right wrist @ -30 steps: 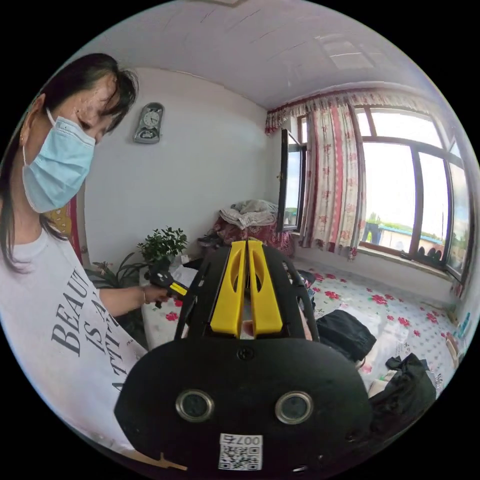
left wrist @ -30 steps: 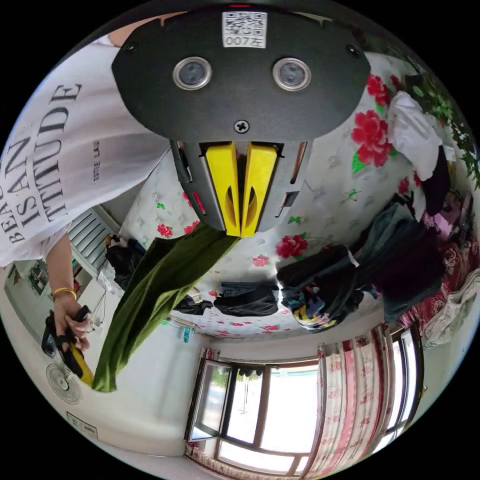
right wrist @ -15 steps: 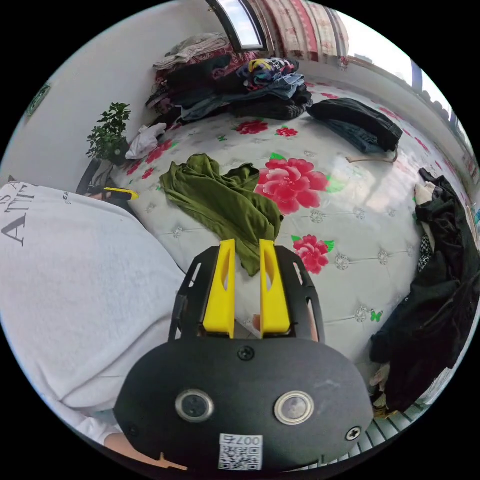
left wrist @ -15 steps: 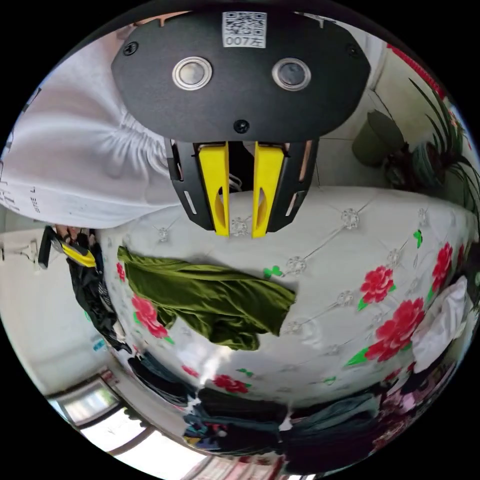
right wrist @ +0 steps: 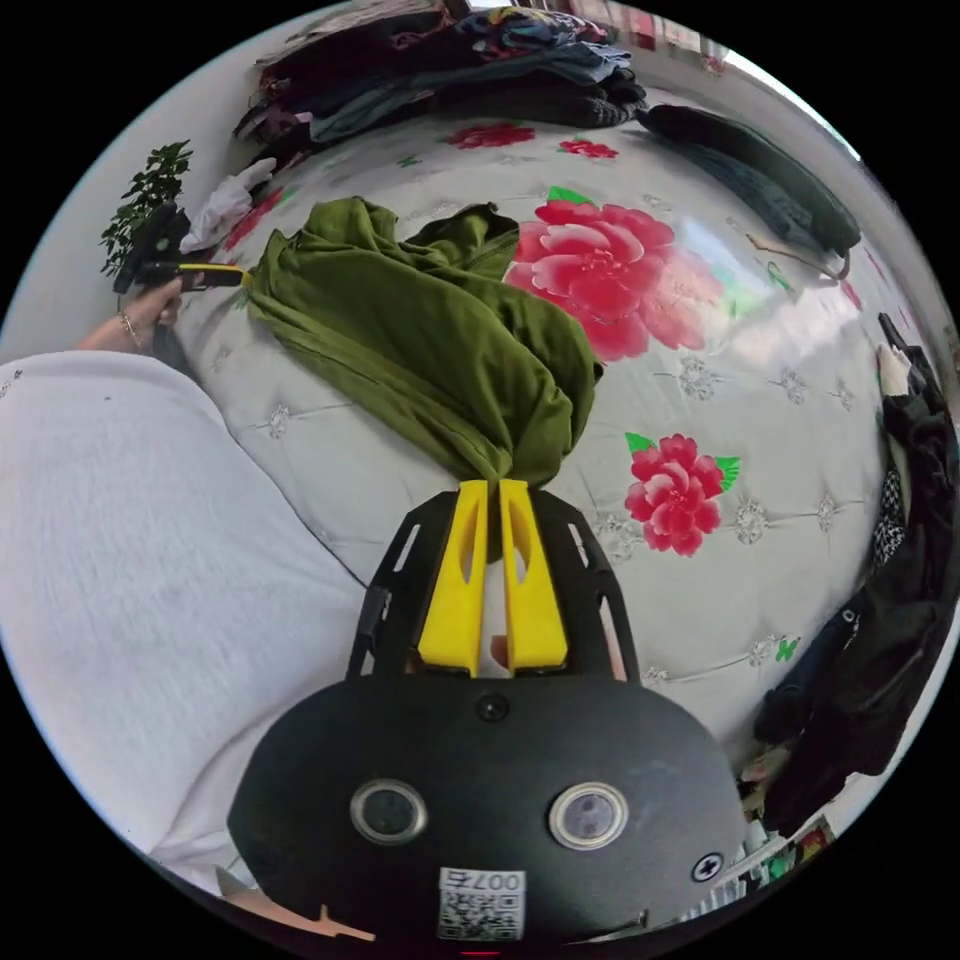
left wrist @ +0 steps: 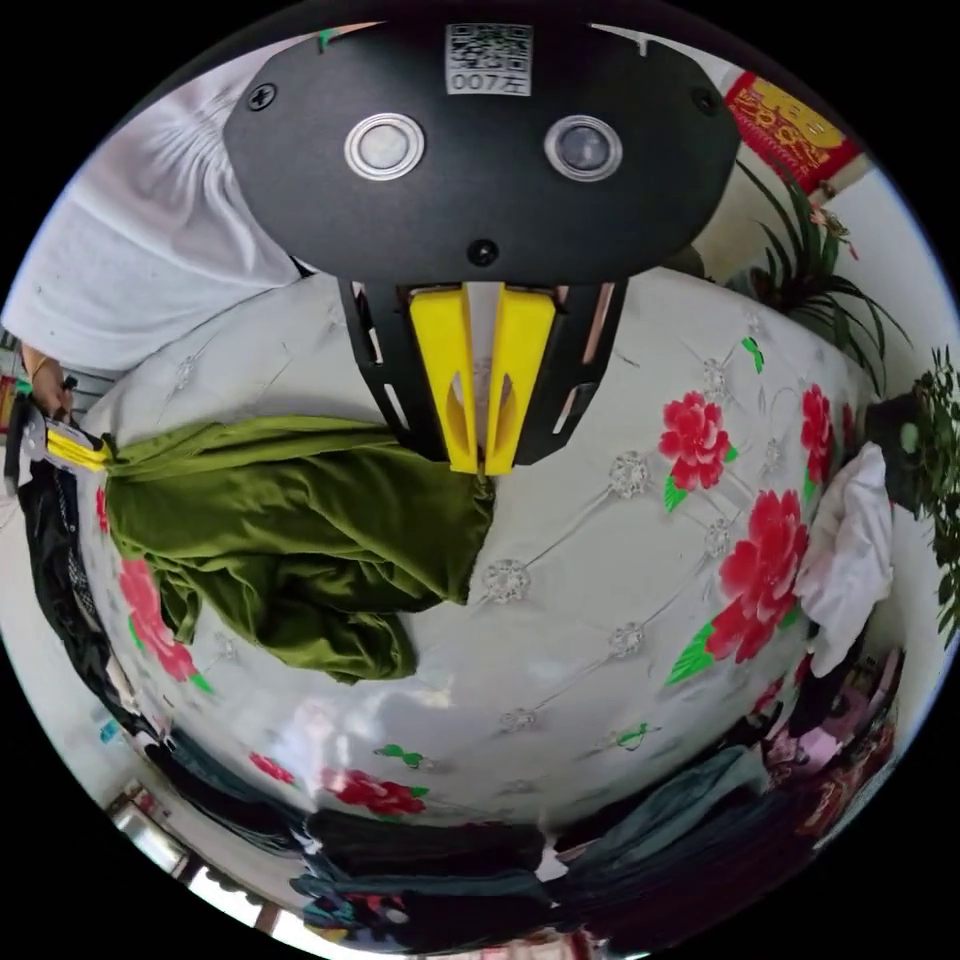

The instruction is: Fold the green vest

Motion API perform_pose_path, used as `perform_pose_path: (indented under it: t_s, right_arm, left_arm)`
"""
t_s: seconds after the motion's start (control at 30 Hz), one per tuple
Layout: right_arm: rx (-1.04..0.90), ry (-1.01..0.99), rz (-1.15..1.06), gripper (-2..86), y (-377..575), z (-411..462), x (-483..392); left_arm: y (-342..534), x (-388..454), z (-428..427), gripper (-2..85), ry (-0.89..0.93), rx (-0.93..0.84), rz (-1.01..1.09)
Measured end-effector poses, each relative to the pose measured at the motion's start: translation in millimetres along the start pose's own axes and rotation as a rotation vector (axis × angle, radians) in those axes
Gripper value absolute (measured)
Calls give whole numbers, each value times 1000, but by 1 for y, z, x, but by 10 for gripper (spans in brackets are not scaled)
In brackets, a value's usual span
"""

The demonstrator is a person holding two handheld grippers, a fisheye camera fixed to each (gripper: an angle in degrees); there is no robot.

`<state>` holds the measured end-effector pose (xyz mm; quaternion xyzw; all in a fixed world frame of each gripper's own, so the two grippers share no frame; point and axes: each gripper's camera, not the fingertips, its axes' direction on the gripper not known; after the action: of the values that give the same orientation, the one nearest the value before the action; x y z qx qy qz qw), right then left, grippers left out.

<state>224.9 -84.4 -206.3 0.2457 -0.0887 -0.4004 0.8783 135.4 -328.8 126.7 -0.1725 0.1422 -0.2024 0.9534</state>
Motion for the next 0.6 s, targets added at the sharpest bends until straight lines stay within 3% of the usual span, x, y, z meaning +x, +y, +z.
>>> perform_pose_path:
  t_s: [0.1,0.17,0.27,0.4,0.6]
  right_arm:
    - [81,0,-2,5,-6,-35,7]
    - [235,-7,1,2,-13,-89,18]
    - [453,-13,-20,0,-30,-168,36]
    - [660,-6,-32,-1,-62,-275,53]
    - [1056,122,-184,0,-25,-424,18]
  left_arm:
    - [4,-21,-28,-7,180,68,-44]
    - [6,-56,-71,-9,377,212,-128]
    - [-3,-96,-141,-10,514,425,-158]
    - [-17,-128,-245,-10,594,693,-151]
    - [37,-132,-402,-10,534,1062,-14]
